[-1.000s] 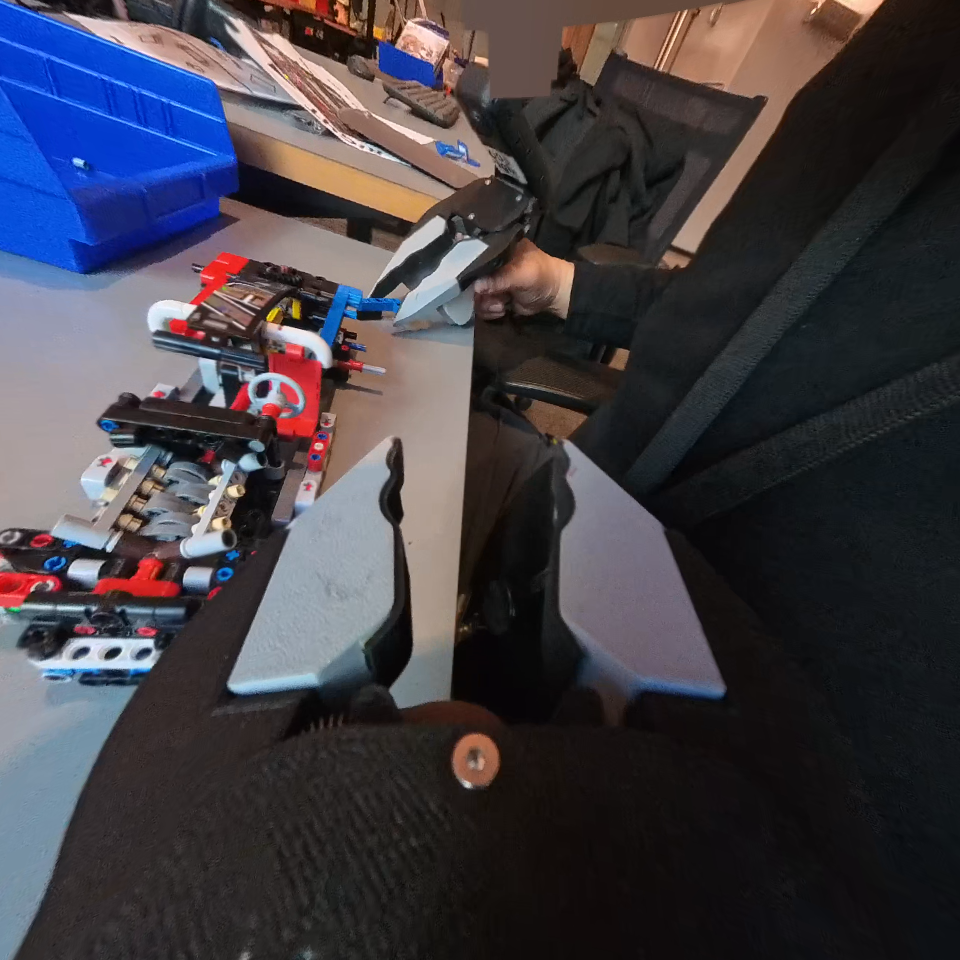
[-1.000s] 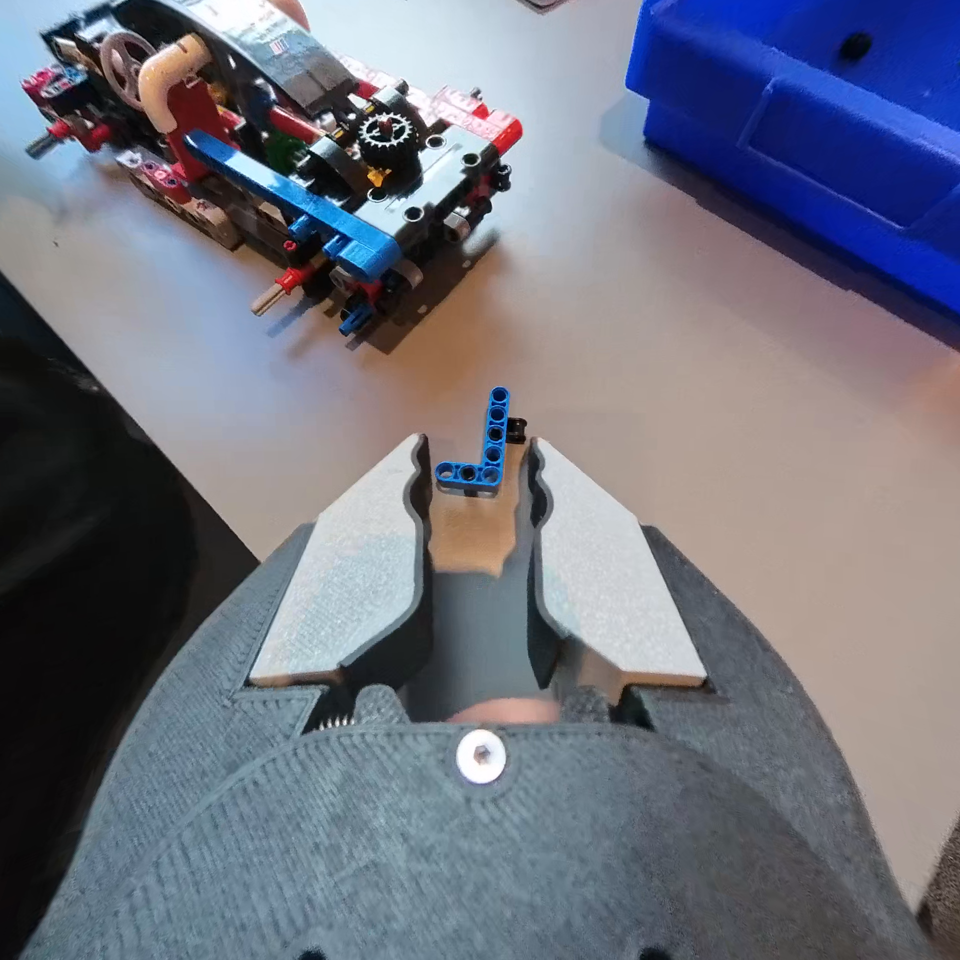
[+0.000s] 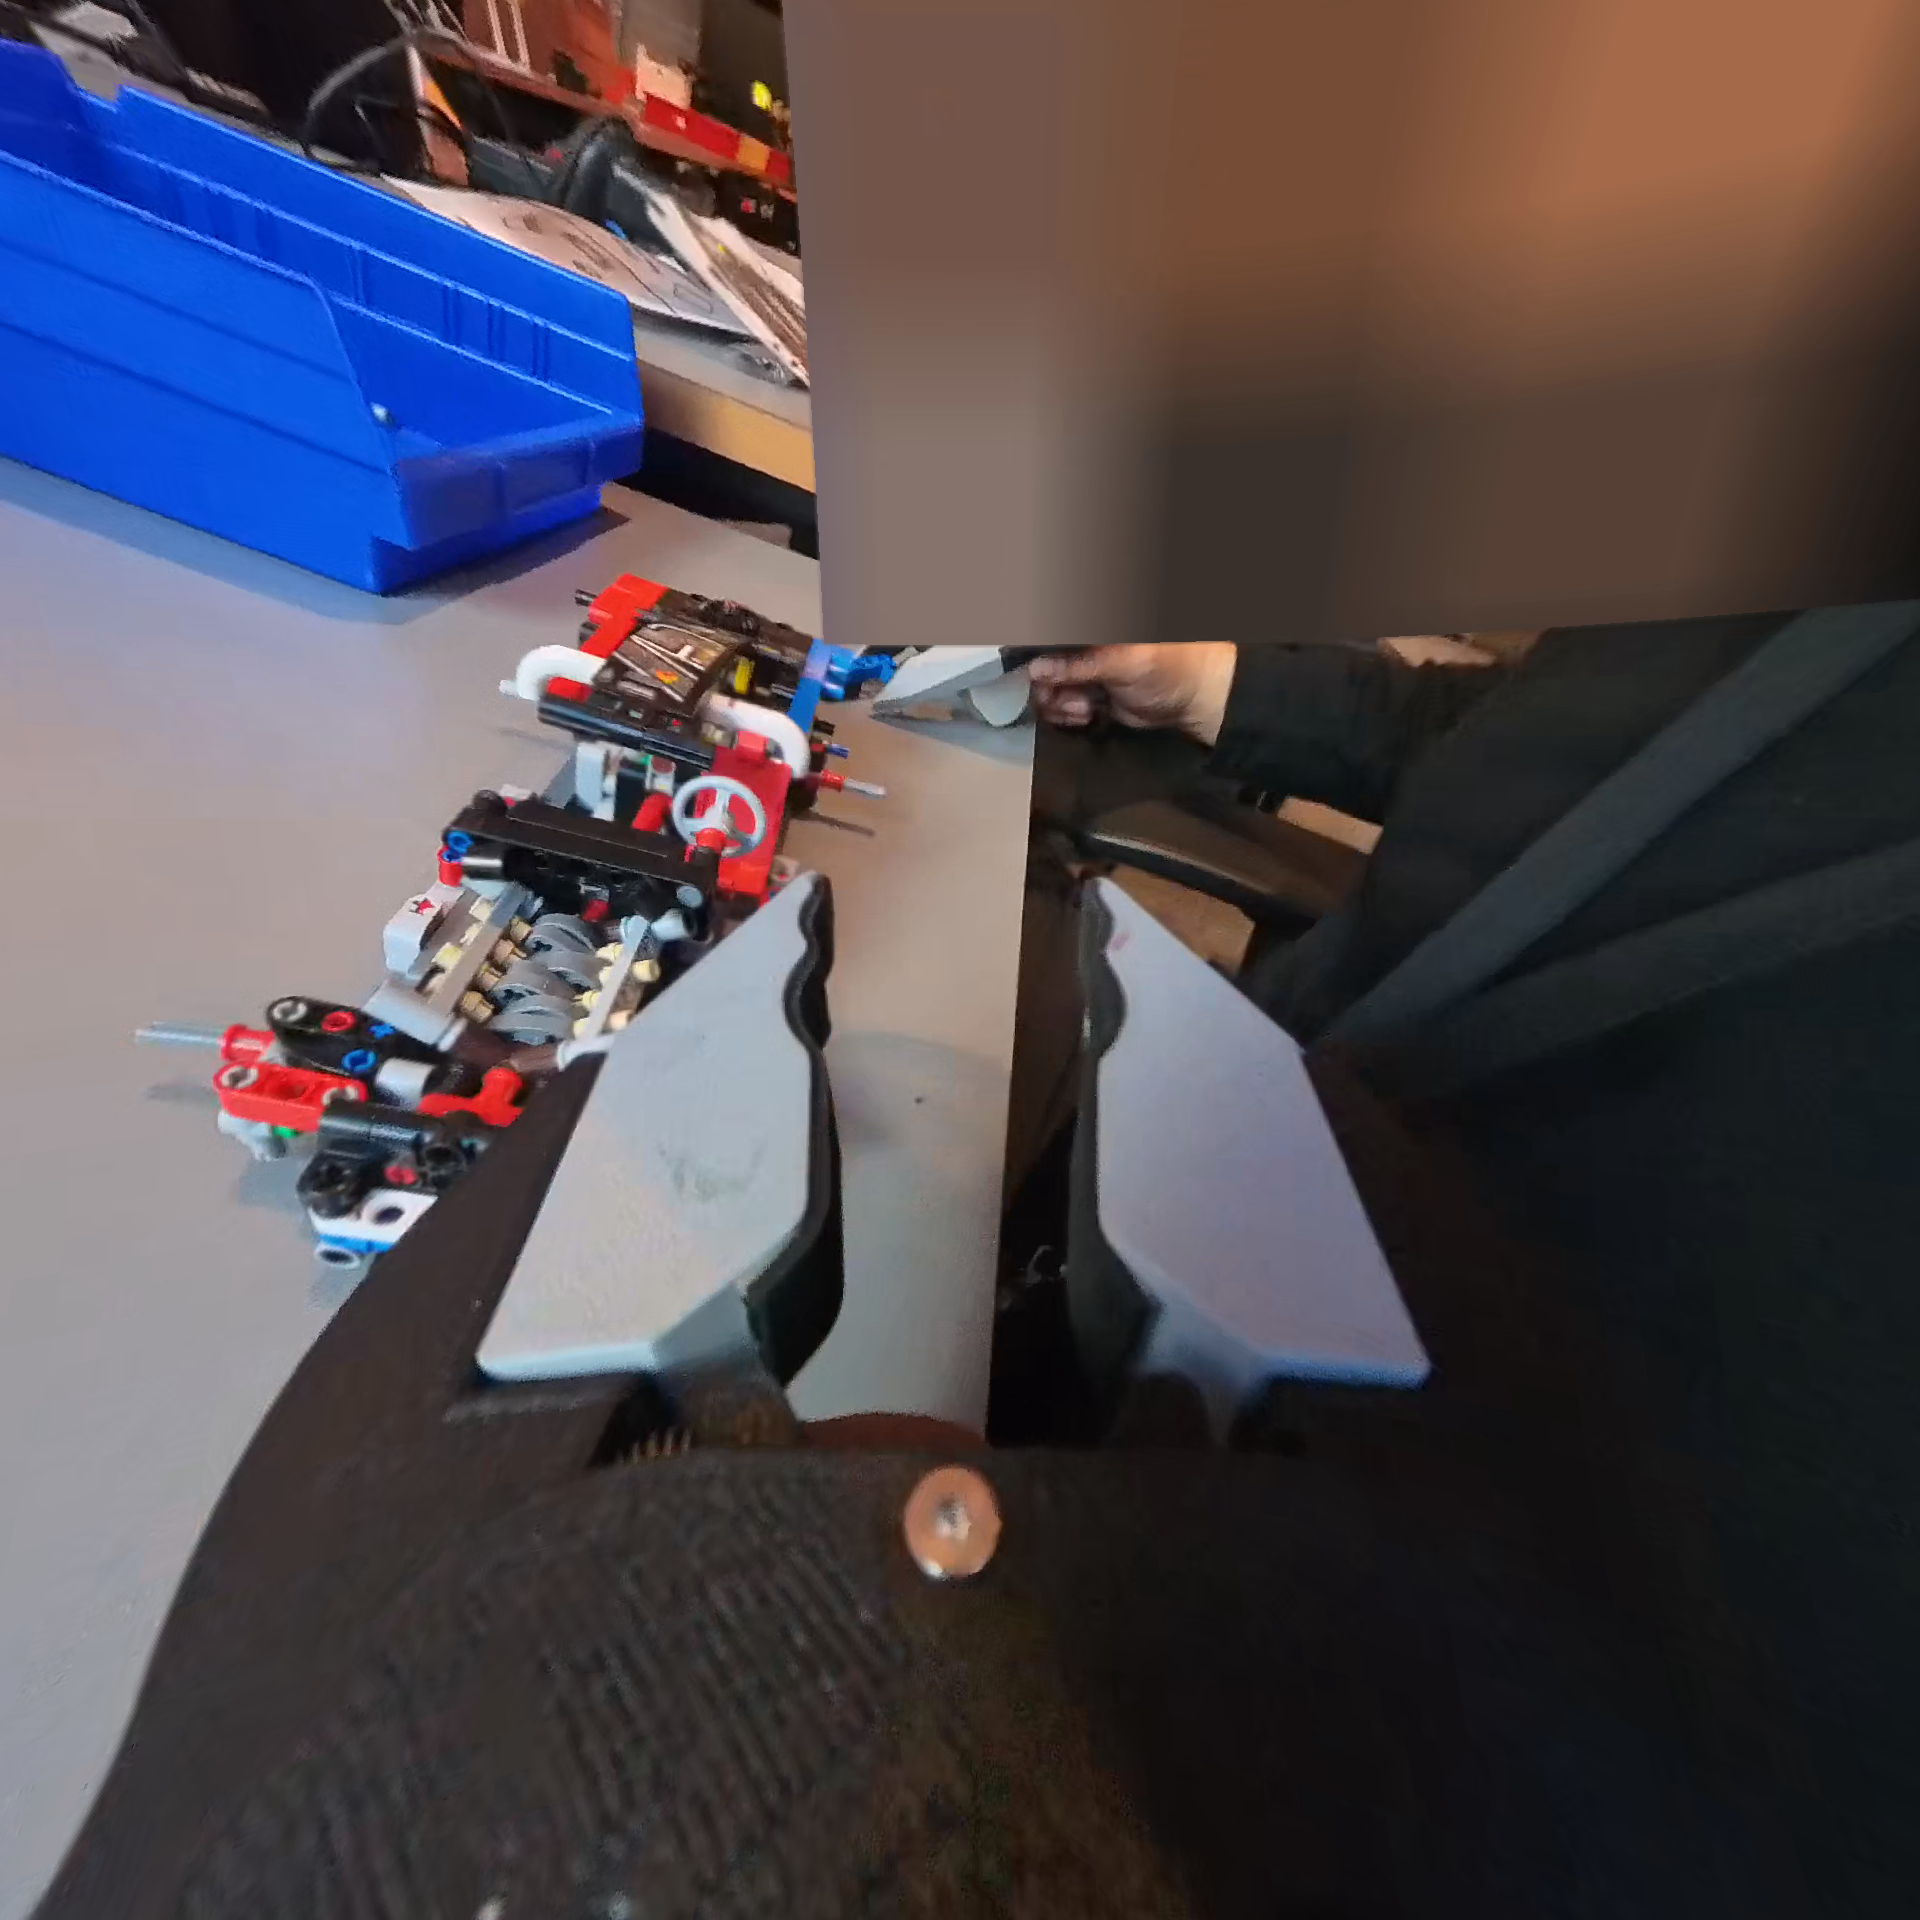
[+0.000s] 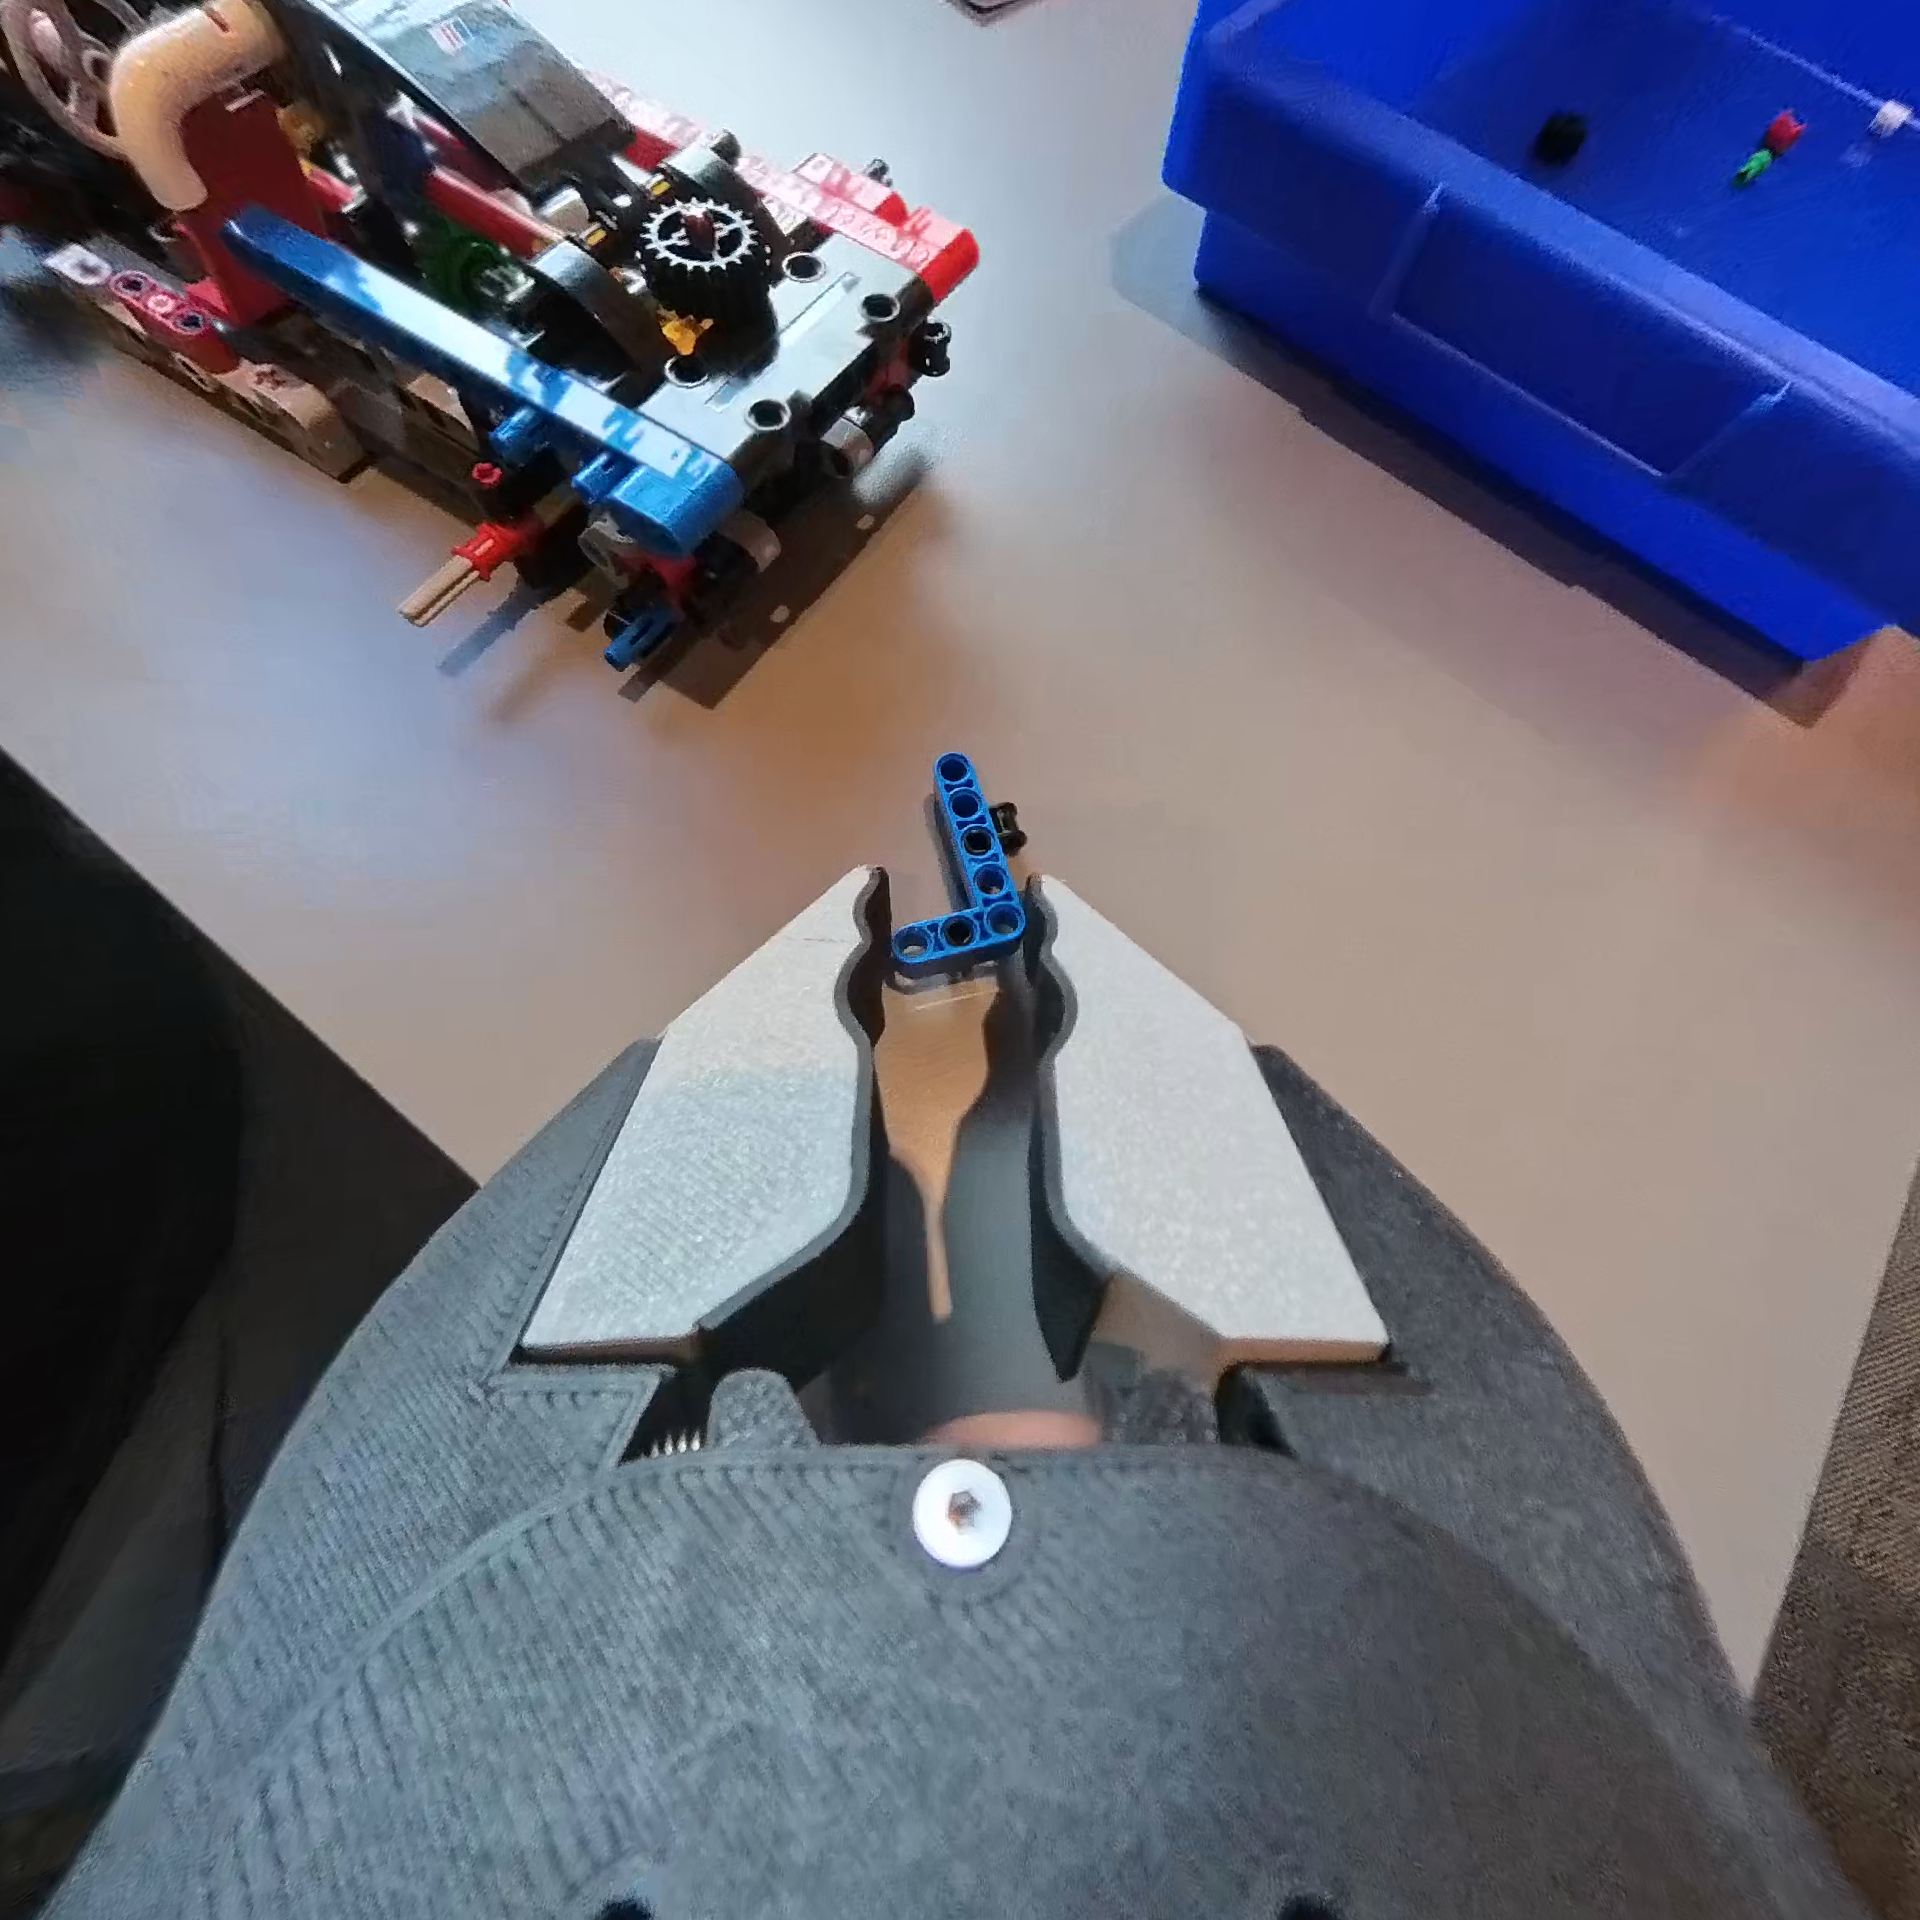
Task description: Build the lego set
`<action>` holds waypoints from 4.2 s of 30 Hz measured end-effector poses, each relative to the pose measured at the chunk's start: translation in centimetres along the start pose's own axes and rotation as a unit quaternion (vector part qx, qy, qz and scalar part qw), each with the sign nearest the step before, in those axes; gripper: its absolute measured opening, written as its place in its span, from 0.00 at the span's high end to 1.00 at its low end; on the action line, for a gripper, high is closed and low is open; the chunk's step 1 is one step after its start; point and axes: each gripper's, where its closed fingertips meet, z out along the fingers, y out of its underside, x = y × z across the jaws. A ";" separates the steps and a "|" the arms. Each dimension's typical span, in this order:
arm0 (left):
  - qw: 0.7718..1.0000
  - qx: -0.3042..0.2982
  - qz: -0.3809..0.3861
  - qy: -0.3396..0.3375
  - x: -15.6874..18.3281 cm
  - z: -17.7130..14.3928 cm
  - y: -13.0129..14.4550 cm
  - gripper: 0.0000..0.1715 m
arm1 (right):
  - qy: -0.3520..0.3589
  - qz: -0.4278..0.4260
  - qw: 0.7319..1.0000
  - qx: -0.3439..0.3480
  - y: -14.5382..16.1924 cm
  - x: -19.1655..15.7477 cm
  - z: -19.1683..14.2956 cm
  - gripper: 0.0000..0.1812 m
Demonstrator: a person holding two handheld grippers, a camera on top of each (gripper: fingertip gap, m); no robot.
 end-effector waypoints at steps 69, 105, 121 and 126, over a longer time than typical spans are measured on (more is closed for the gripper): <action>0.999 -0.020 -0.031 0.014 2.7 14.6 -0.6 0.92 | -0.252 -0.174 0.932 0.193 -7.4 -8.5 -6.3 0.94; 0.988 -0.106 -0.092 -0.071 1.9 16.7 2.9 0.92 | 0.020 -0.366 0.911 0.187 -8.5 -9.9 -4.0 0.94; 0.974 -0.179 -0.095 -0.103 1.5 16.1 5.0 0.81 | 0.181 -0.558 0.795 0.154 -7.4 -8.9 -2.1 0.99; 0.962 -0.219 0.031 -0.159 -0.1 11.1 0.9 0.73 | 0.210 -0.598 0.762 0.133 -6.3 -7.6 -0.9 0.99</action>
